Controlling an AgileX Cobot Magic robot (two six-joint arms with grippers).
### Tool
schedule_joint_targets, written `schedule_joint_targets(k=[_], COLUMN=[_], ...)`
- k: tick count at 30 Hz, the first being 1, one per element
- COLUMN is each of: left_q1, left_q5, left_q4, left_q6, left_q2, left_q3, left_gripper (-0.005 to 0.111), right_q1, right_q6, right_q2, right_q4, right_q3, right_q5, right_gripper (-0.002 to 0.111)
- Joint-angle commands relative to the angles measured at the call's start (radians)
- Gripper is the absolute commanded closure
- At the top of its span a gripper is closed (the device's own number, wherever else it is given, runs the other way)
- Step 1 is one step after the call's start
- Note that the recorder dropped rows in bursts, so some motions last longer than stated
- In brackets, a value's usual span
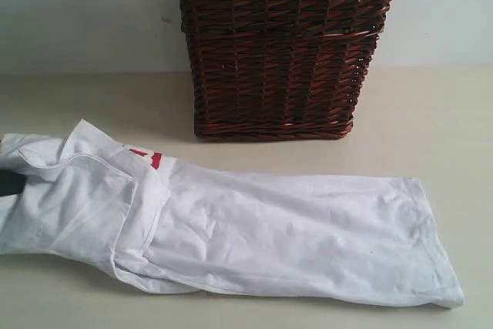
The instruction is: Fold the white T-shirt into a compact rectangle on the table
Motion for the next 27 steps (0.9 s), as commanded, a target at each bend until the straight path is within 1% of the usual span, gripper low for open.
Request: schedule_joint_targets(k=[1,2,4,5,6,7,8,9,10,12,14,16,21,24,27], left_q1=[-0.004,-0.011,-0.050,-0.086,-0.126,-0.148,-0.184,-0.206,-0.234,-0.269,-0.270,-0.267,-0.265,-0.241,-0.198], left_q5=[0.015,0.015,0.015,0.004,-0.011,-0.018,-0.020,-0.026,-0.055,-0.109,-0.130,-0.144,-0.238,-0.243,-0.243], left_q4=[-0.016,-0.016,-0.018,-0.029,-0.067,-0.099,-0.139,-0.164,-0.203,-0.278,-0.314,-0.314,-0.316,-0.333,-0.360], left_q6=[0.001,0.001,0.001,-0.001,-0.001,-0.001,0.001,0.001,0.017,0.065,0.083,0.083,0.078,0.074,0.074], left_q2=[-0.011,-0.011,-0.011,-0.011,-0.011,-0.011,-0.015,-0.024,-0.040,-0.070,-0.091,-0.105,-0.108,-0.108,-0.108], left_q3=[0.004,0.004,0.004,0.004,0.004,0.004,0.004,0.004,0.004,0.004,0.002,-0.001,-0.001,0.002,0.019], left_gripper=[0.107,0.107,0.107,0.107,0.107,0.107,0.107,0.107,0.107,0.107,0.107,0.107,0.107,0.107,0.107], right_q1=[-0.004,-0.004,-0.004,-0.004,-0.004,-0.004,-0.004,-0.004,-0.004,-0.004,-0.004,-0.004,-0.004,-0.004,-0.004], right_q6=[0.001,0.001,0.001,0.001,0.001,0.001,0.001,0.001,0.001,0.001,0.001,0.001,0.001,0.001,0.001], right_q2=[-0.005,-0.005,-0.005,-0.005,-0.005,-0.005,-0.005,-0.005,-0.005,-0.005,-0.005,-0.005,-0.005,-0.005,-0.005], right_q4=[0.003,0.003,0.003,0.003,0.003,0.003,0.003,0.003,0.003,0.003,0.003,0.003,0.003,0.003,0.003], right_q3=[0.005,0.005,0.005,0.005,0.005,0.005,0.005,0.005,0.005,0.005,0.005,0.005,0.005,0.005,0.005], right_q5=[-0.006,-0.006,-0.006,-0.006,-0.006,-0.006,-0.006,-0.006,-0.006,-0.006,-0.006,-0.006,-0.006,-0.006,-0.006], right_gripper=[0.079,0.079,0.079,0.079,0.079,0.079,0.079,0.079,0.079,0.079,0.079,0.079,0.079,0.079,0.079])
